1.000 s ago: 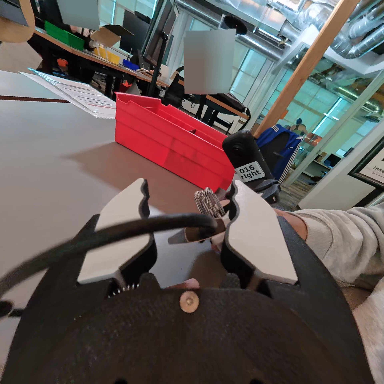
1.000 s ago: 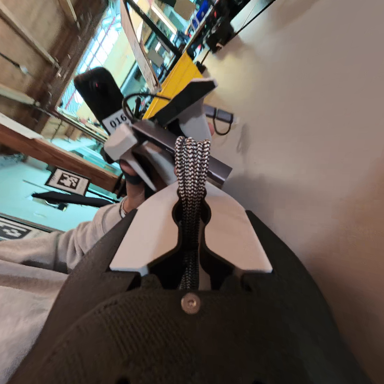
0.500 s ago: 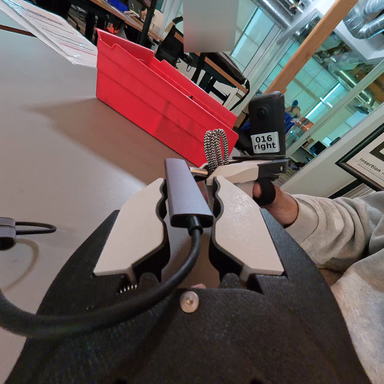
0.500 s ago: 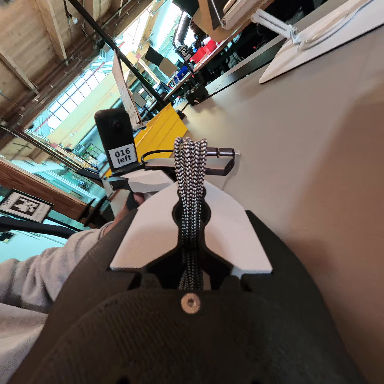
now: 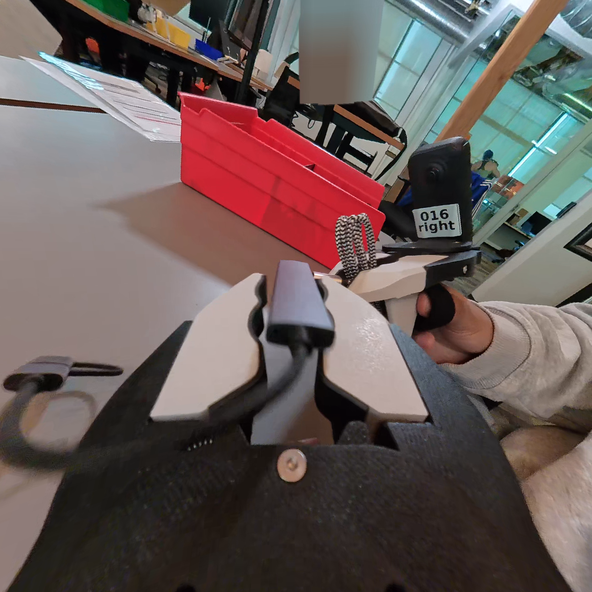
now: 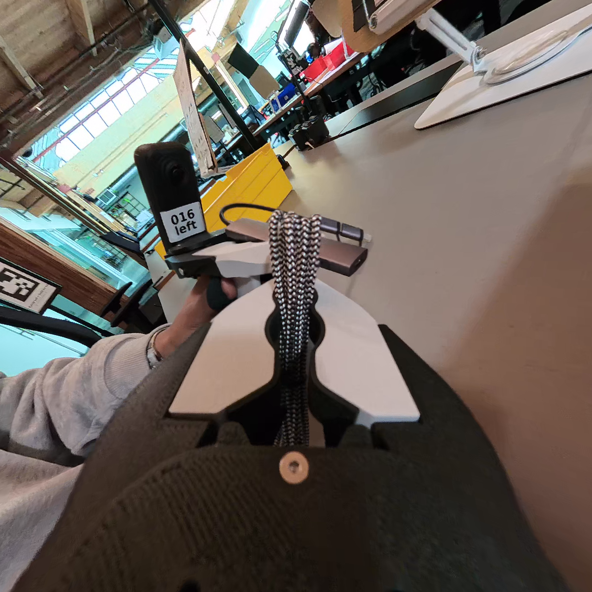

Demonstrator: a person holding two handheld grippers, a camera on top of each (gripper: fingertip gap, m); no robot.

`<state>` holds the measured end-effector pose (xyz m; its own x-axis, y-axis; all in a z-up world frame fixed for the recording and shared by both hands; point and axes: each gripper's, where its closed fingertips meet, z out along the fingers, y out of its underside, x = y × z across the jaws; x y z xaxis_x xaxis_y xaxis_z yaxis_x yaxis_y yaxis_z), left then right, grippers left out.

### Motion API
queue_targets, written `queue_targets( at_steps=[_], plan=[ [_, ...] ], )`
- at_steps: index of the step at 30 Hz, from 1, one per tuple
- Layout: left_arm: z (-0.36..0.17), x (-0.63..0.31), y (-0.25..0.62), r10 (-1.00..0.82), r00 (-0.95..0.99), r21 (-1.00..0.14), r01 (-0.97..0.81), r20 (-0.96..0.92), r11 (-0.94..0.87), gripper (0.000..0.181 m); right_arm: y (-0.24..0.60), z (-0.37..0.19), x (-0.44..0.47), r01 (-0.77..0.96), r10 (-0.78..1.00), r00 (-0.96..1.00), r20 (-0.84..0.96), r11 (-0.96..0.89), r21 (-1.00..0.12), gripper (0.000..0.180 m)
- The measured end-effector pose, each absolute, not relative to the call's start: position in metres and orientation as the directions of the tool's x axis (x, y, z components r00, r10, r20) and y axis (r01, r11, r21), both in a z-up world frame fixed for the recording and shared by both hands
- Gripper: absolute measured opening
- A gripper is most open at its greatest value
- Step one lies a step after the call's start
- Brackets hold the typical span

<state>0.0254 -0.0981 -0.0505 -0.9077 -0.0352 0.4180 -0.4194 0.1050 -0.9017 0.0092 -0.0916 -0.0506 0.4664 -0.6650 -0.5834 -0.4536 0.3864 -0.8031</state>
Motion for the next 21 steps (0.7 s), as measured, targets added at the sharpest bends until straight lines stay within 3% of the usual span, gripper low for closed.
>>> queue_targets(
  at_steps=[11, 15, 21],
  plan=[
    [-0.0441, 0.0228, -0.0973, -0.038, -0.954, -0.947, -0.301, 0.299, 0.112, 0.026, -0.0875, -0.0466, 0.0065, -0.463, -0.611, 0.496, -0.617, 0.415, -0.783, 0.014],
    [-0.0452, 0.0211, -0.098, -0.043, -0.963, -0.955, -0.27, 0.267, 0.123, 0.026, -0.0876, -0.0444, 0.0067, -0.484, -0.547, 0.492, -0.677, 0.475, -0.735, 0.026],
    [-0.0489, 0.0175, -0.0998, -0.053, -0.982, -0.968, -0.186, 0.18, 0.168, 0.026, -0.09, -0.0522, 0.0075, -0.528, -0.542, 0.458, -0.705, 0.472, -0.706, 0.015]
  ],
)
